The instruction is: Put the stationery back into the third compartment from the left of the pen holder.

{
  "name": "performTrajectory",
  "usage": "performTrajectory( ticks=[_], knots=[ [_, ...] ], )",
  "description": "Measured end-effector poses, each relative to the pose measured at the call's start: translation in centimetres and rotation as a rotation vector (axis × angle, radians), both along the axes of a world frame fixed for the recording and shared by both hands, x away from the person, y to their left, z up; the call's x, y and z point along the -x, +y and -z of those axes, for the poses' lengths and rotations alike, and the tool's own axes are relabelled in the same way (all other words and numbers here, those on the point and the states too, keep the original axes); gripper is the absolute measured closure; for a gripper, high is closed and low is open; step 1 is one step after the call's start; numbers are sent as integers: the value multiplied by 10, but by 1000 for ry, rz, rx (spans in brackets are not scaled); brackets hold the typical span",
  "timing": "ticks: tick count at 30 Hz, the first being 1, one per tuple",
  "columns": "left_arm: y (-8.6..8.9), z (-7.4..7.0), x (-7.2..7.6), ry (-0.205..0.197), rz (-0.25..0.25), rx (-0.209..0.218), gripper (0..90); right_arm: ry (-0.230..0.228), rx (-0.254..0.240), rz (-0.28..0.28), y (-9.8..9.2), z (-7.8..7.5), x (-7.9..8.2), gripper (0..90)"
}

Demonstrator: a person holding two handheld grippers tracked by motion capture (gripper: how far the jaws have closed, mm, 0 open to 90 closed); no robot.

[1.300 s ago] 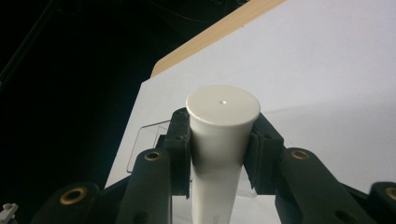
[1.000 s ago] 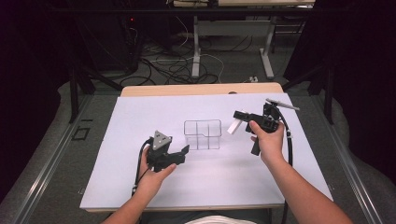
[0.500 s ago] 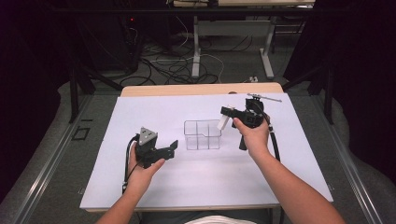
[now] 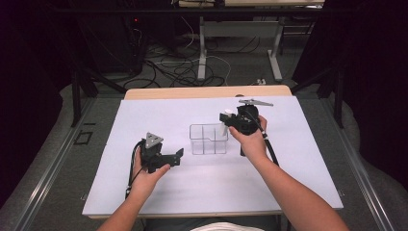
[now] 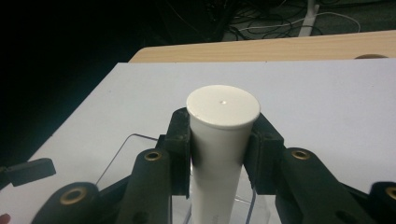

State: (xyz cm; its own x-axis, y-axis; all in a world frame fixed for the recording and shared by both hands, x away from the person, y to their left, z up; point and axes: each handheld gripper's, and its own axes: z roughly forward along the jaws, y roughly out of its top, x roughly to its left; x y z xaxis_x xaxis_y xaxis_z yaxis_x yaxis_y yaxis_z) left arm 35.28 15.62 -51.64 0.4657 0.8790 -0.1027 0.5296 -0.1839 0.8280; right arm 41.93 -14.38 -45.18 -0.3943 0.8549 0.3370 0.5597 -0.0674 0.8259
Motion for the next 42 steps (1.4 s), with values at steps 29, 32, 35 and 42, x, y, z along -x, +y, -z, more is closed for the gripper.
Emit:
performTrajectory(
  ticks=[29,32,35,42],
  knots=[
    [0,4,-1,8,2,-4,4,-21,155,-48,23,24,4,659],
    [1,4,-1,11,1,-2,4,-28,149,-50,22,23,4,613],
    [2,4,-1,12,0,-2,4,-38,124,-63,18,19,7,537],
    [5,4,-3,8,-15,5,4,-95,130,-77,9,14,15,344]
  ],
)
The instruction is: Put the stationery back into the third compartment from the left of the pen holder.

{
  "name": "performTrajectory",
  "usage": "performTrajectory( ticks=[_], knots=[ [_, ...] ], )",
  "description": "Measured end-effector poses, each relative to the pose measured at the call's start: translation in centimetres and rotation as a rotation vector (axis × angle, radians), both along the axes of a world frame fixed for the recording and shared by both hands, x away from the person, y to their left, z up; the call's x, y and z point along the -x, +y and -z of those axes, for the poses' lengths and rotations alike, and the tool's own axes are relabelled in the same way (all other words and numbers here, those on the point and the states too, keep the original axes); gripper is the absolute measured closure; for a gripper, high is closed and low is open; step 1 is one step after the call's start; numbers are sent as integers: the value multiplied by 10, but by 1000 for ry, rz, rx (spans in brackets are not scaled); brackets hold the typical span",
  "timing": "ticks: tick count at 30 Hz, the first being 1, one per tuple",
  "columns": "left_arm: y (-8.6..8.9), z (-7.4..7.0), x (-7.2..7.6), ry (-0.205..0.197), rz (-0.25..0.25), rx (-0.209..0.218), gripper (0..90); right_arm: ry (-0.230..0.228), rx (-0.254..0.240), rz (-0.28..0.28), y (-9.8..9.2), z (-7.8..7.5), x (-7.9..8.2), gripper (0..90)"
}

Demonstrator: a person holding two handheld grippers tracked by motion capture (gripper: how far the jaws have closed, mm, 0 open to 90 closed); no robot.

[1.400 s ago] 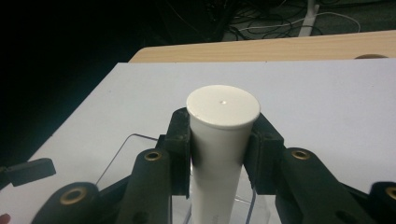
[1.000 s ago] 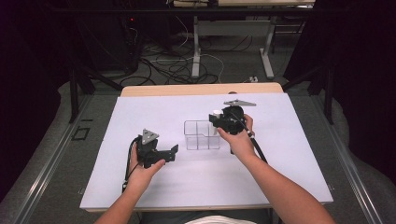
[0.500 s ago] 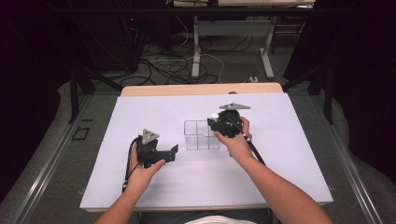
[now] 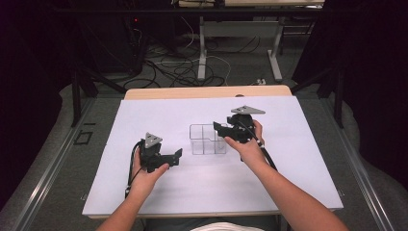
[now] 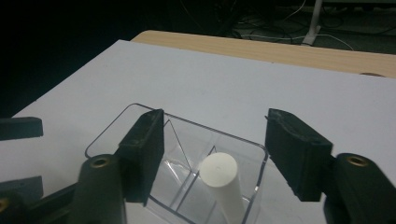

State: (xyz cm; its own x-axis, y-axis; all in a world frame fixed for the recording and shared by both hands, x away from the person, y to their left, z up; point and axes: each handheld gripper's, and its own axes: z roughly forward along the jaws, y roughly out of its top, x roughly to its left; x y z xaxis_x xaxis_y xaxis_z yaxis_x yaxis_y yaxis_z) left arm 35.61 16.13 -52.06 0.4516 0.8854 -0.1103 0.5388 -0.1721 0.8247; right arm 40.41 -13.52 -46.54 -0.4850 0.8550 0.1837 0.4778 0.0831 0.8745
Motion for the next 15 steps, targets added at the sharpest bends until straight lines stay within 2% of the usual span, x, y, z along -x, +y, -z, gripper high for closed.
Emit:
performTrajectory(
  ticks=[4,8,12,15],
  knots=[
    [2,1,-1,5,-5,0,4,-3,30,-20,-8,1,5,266],
    [4,1,-2,12,-12,5,5,-8,38,-15,-17,4,11,181],
    [6,0,-3,12,-18,6,5,10,45,-2,-29,8,15,162],
    [7,0,-3,9,-24,17,5,27,34,1,-40,9,18,161]
  ],
)
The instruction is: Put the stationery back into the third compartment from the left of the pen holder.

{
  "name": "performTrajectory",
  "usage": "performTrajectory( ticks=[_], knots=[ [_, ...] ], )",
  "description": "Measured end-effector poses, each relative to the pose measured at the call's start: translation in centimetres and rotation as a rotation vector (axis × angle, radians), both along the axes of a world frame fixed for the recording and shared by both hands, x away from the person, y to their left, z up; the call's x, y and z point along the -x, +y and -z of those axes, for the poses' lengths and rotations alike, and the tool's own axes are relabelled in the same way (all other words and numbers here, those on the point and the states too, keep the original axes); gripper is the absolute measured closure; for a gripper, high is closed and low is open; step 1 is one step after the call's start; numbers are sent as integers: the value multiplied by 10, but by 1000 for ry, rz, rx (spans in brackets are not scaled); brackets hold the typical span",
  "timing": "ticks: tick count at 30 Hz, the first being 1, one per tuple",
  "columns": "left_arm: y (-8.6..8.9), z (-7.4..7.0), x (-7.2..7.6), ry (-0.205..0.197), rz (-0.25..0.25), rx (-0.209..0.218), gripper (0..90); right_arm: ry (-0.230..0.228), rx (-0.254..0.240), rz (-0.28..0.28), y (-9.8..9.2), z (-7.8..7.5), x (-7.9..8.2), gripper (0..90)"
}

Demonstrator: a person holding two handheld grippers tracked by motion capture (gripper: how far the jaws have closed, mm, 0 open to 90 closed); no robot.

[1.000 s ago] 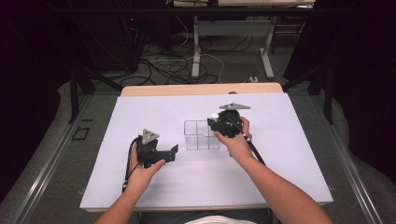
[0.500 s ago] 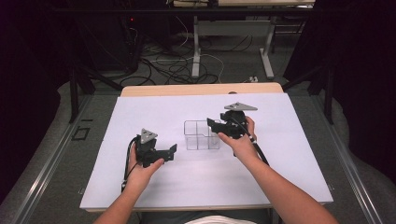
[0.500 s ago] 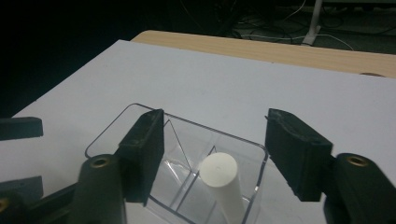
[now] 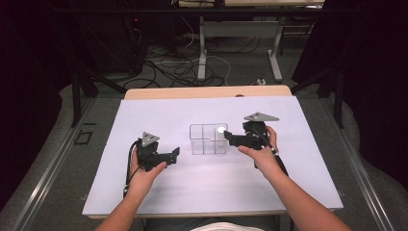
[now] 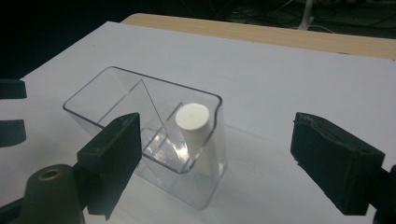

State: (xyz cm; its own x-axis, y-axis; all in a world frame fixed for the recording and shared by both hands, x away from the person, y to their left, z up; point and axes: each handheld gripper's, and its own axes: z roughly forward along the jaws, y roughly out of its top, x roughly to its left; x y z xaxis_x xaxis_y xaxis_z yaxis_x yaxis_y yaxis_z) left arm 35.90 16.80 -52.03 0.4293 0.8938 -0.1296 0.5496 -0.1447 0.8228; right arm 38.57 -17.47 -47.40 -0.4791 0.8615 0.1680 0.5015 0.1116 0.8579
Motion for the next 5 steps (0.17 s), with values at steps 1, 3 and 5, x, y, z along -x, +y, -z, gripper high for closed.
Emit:
performTrajectory(
  ticks=[1,3,5],
  knots=[
    [0,0,0,-3,-3,2,5,0,0,5,-4,0,2,161],
    [2,-1,0,-5,1,-10,4,-1,-12,8,-12,0,5,156],
    [3,-1,-1,-4,-4,-9,4,-2,-14,20,-20,0,8,153]
  ],
)
